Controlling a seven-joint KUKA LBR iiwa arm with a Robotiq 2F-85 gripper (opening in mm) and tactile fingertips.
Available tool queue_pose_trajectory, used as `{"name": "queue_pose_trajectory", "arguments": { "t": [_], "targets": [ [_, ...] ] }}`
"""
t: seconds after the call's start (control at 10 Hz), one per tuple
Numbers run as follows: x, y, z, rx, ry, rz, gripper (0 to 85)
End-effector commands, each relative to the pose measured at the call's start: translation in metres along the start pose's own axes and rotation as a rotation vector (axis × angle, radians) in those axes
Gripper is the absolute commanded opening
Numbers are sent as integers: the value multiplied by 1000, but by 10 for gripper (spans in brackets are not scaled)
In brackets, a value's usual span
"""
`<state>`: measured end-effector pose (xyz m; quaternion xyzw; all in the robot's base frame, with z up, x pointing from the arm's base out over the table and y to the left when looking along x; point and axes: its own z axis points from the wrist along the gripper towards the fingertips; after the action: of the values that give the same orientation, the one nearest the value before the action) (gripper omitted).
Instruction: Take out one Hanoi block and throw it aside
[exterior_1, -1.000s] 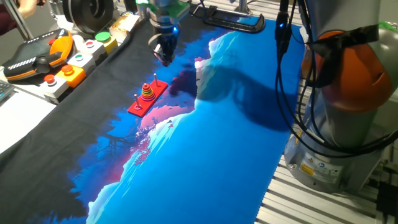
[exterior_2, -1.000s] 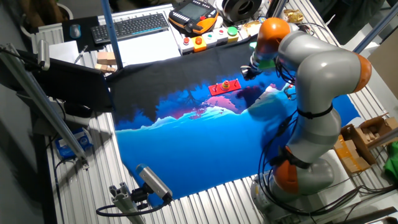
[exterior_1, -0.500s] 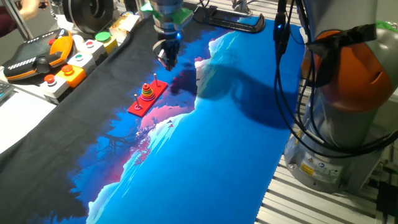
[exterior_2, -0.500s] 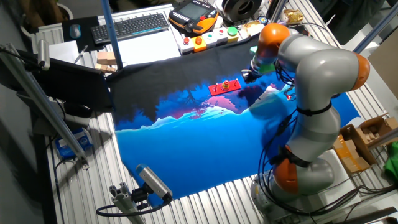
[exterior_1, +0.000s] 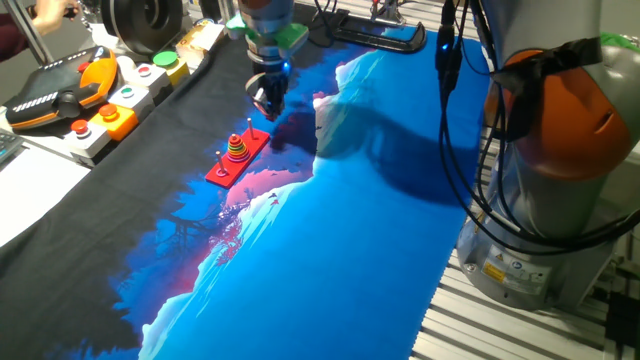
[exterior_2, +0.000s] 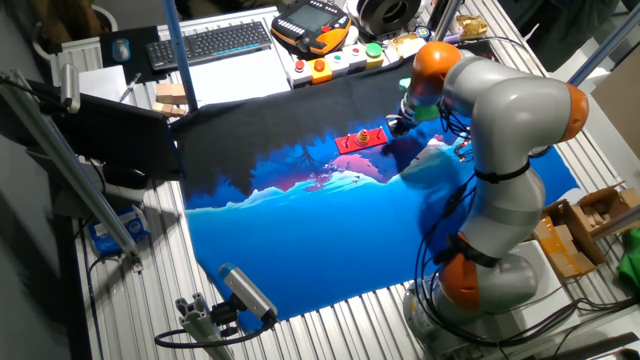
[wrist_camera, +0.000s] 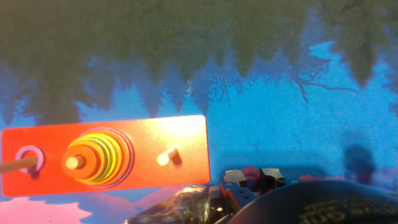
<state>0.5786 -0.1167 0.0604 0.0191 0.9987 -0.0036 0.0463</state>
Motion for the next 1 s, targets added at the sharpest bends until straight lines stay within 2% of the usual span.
{"name": "queue_pose_trajectory", "arguments": {
  "t": [0.0,0.8,0.9],
  "targets": [
    [1,-1,1,-3,0,-2,7],
    [12,-2,18,-14,-12,-27,7],
    [12,-1,19,-13,-14,-32,40]
  ]
}}
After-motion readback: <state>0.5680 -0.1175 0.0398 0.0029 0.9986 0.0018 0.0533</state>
